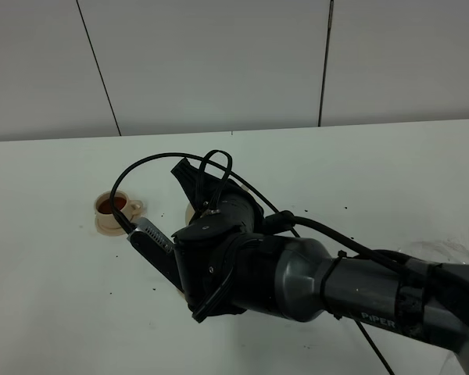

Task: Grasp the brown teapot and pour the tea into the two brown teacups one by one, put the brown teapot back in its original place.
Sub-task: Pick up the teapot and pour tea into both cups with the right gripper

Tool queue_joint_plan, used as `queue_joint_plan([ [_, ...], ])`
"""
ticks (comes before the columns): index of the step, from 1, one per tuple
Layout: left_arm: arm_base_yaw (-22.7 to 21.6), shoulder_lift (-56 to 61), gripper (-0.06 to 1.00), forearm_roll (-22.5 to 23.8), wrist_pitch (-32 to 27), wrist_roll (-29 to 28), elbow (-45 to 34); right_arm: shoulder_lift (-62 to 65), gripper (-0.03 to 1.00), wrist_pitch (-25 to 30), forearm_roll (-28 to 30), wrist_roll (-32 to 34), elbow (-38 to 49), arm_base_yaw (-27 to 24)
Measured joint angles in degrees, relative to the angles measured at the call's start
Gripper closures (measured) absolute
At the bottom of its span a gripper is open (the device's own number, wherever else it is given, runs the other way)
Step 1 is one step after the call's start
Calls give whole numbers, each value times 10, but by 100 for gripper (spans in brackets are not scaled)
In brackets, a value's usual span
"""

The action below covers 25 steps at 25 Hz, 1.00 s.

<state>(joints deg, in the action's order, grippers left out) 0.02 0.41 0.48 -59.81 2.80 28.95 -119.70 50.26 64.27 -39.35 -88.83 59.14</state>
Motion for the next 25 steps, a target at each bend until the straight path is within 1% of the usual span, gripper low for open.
queue_joint_plan([
  [25, 0, 0, 70, 0, 0, 0, 0, 0, 87, 0, 16, -1, 0, 0],
])
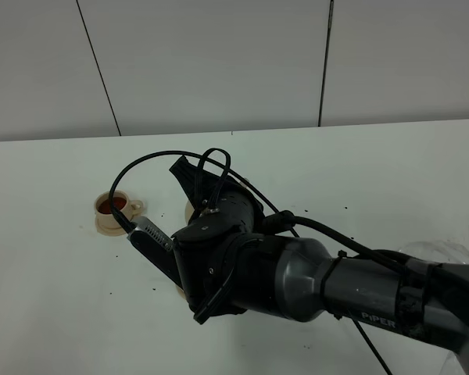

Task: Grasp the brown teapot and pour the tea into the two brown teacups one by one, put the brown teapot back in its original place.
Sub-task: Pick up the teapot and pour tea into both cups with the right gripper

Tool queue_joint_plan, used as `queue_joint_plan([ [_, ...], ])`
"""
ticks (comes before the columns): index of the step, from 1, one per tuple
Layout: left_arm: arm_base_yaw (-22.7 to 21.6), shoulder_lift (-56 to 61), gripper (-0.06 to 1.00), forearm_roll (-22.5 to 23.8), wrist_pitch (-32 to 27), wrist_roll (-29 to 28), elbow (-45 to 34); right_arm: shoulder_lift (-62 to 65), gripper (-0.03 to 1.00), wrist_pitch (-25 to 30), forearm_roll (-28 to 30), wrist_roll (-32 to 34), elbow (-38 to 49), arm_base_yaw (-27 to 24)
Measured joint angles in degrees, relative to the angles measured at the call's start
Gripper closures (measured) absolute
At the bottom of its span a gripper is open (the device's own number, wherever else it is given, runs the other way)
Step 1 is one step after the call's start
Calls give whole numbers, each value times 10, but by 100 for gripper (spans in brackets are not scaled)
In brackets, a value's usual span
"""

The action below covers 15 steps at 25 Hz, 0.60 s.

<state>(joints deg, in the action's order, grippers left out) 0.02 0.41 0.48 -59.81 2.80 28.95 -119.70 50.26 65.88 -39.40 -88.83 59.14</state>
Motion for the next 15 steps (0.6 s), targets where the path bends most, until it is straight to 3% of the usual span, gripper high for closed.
queue_joint_plan([
  [15, 0, 0, 70, 0, 0, 0, 0, 0, 87, -2, -5, 5, 0, 0],
])
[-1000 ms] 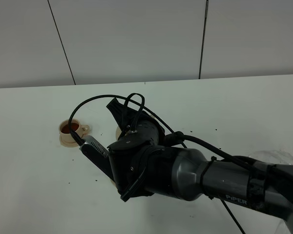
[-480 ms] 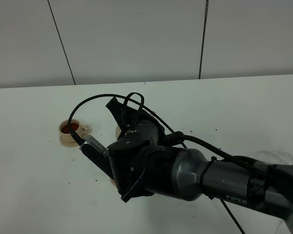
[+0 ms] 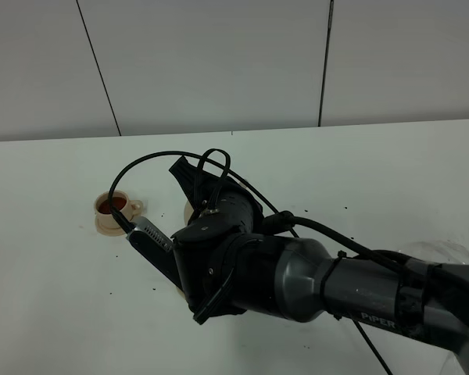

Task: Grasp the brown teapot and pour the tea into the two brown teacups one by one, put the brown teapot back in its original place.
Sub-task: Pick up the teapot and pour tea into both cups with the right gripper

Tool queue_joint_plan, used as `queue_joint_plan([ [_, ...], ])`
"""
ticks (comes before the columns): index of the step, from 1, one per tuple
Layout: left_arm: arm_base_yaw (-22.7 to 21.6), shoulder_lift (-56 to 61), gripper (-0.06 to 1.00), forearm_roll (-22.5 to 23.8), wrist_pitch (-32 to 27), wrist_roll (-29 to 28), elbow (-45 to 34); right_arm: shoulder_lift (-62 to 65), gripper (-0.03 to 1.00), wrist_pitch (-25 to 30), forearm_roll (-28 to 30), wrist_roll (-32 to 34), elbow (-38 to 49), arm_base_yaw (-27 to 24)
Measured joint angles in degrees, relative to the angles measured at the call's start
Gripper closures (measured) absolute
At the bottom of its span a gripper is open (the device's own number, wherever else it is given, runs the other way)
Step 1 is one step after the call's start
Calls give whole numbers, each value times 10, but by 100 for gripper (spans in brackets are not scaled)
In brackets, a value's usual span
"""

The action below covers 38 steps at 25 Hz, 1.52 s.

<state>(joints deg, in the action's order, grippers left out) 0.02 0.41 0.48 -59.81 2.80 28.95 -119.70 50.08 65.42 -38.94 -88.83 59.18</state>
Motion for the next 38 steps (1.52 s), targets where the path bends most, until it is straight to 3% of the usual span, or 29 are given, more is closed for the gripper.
queue_joint_plan([
  [38, 0, 0, 70, 0, 0, 0, 0, 0, 87, -20, -108, 85, 0, -19],
])
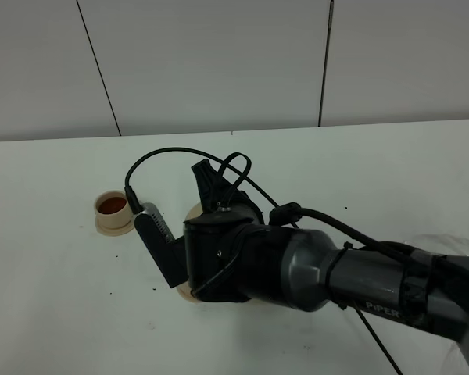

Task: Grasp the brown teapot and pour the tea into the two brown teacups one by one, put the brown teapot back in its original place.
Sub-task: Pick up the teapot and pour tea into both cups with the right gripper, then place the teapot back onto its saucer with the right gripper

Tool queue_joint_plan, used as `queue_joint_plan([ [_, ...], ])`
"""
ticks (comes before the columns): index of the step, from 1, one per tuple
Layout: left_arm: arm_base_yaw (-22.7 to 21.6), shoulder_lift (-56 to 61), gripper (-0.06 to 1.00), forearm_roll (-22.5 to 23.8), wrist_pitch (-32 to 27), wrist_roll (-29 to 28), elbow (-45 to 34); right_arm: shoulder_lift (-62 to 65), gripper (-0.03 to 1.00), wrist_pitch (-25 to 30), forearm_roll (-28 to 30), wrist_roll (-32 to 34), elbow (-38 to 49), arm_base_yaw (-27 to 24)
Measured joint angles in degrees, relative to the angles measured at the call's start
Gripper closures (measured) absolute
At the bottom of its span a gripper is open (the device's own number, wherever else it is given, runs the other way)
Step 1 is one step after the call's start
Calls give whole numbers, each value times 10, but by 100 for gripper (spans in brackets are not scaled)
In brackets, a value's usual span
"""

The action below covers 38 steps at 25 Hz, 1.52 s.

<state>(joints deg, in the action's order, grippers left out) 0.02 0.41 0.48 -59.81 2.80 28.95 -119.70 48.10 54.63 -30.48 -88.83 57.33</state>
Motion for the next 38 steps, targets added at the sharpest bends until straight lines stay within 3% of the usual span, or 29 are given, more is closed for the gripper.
queue_joint_plan([
  [13, 0, 0, 70, 0, 0, 0, 0, 7, 87, 5, -67, 49, -3, -17],
  [22, 0, 0, 70, 0, 0, 0, 0, 8, 87, 65, -216, 36, -65, -46],
  [28, 0, 0, 70, 0, 0, 1, 0, 8, 87, 118, -350, 30, -130, -83],
  [32, 0, 0, 70, 0, 0, 0, 0, 8, 87, 123, -444, 19, -148, -104],
  [38, 0, 0, 70, 0, 0, 0, 0, 8, 87, 132, -494, 16, -148, -107],
])
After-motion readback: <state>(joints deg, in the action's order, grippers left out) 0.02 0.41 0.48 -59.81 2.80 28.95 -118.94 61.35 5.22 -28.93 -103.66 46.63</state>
